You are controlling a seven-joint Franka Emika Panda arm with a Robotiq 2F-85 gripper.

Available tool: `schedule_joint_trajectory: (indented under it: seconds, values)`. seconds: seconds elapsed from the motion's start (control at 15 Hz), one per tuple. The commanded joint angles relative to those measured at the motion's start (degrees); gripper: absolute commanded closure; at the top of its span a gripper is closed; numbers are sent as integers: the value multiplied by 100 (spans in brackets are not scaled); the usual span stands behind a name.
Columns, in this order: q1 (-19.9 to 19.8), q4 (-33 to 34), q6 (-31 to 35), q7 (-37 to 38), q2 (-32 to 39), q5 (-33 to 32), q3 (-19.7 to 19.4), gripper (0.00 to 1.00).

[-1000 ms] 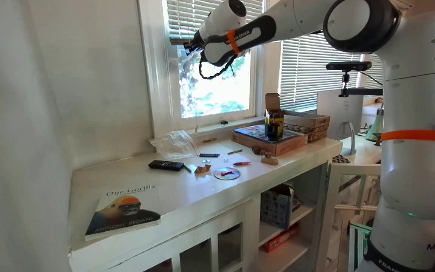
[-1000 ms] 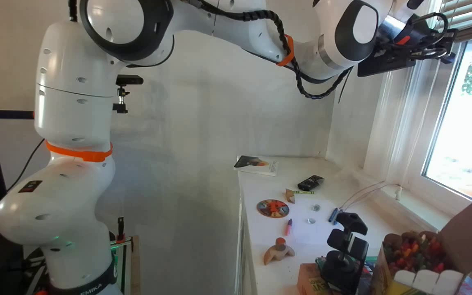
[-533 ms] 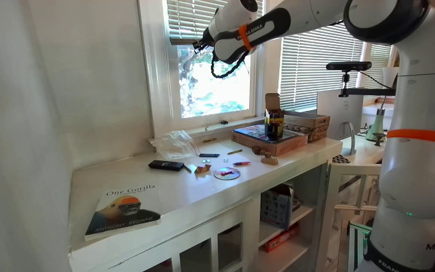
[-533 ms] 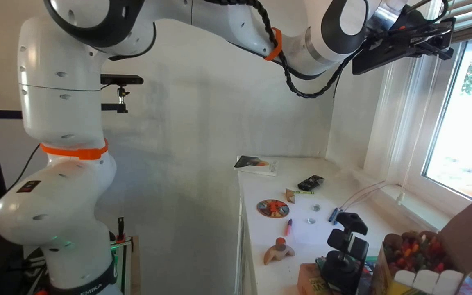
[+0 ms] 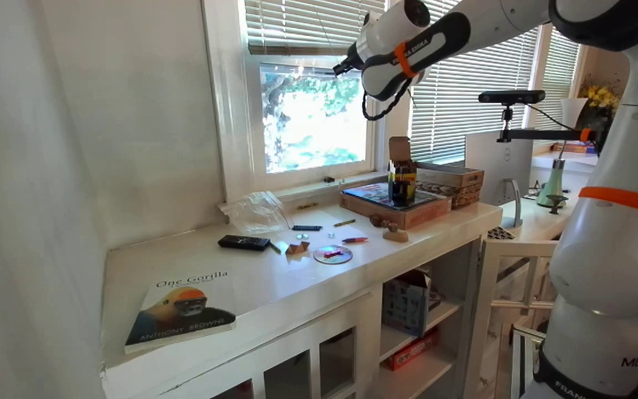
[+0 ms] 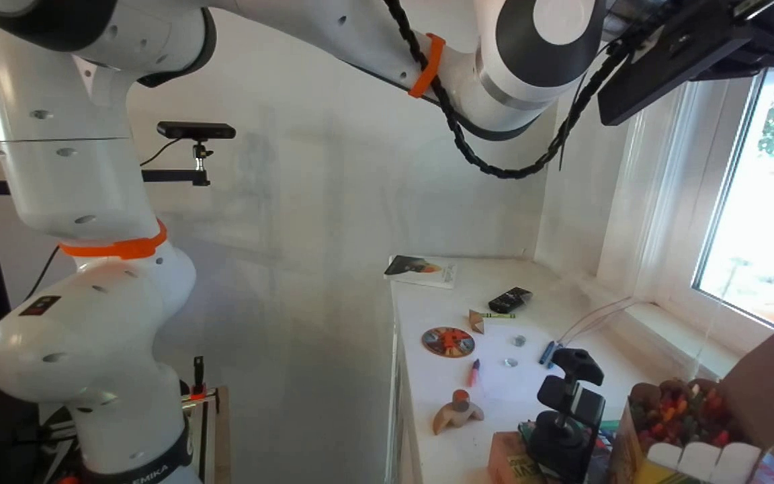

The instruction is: Close the blinds

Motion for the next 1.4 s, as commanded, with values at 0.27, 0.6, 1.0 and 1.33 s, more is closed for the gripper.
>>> schedule_joint_trajectory:
  seconds: [0.27, 0.6, 1.0, 1.33]
  values:
    - [-640, -68, 268, 239, 17, -454, 81, 100]
    - [-547, 575, 261, 440, 167, -440, 567, 100]
    - [-672, 1714, 225, 697, 580, -510, 917, 100]
    - [-493, 2743, 153, 805, 1088, -503, 900, 100]
